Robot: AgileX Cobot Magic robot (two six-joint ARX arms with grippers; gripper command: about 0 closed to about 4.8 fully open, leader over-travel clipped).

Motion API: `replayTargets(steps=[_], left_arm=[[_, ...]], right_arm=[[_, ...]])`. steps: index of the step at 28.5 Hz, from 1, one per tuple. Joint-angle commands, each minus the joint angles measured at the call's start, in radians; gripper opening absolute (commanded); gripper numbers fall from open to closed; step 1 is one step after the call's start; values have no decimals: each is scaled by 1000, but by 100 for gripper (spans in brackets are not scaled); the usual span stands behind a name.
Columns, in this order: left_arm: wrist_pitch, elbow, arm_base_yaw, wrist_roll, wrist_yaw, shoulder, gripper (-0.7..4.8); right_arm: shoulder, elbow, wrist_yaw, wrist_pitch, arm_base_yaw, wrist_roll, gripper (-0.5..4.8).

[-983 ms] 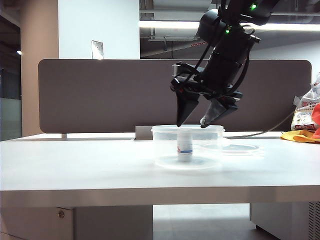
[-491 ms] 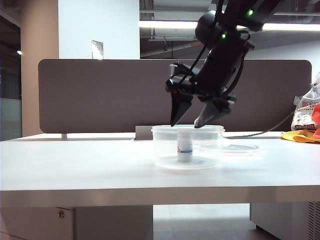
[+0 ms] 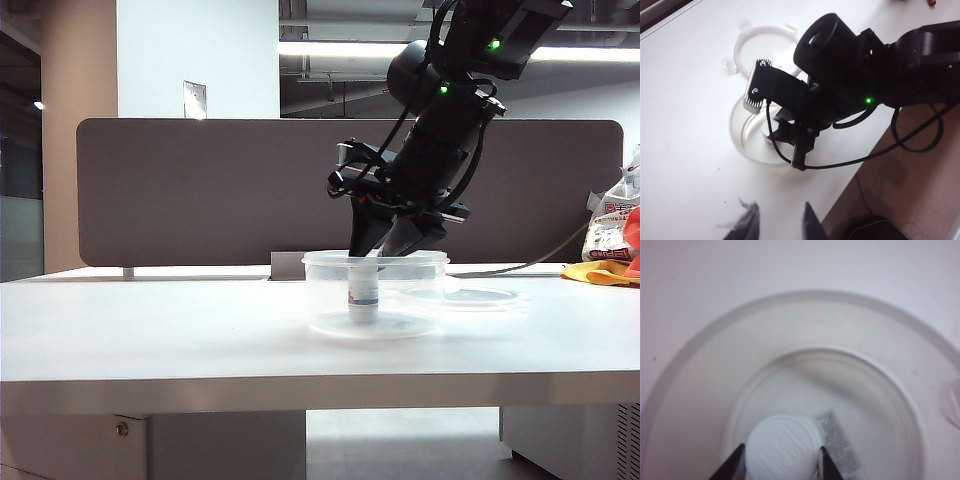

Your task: Remove the lid of the round box, pick up the small white medicine bottle inside, and place it on the table.

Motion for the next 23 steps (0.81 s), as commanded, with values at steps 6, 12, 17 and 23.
replayTargets(steps=[6, 12, 17, 23], left_arm=[[3, 5, -1, 7, -1, -4, 115], [7, 5, -1, 7, -7, -4, 115], [10, 5, 0, 7, -72, -4, 115], [12, 5, 0, 31, -74, -4, 115]], right_arm=[[-14, 6, 0, 12, 2, 0, 138], [-64, 6, -2, 42, 2, -3, 138], [-135, 6, -61, 56, 8, 1, 138], [-161, 6, -139, 55, 117, 0, 138]])
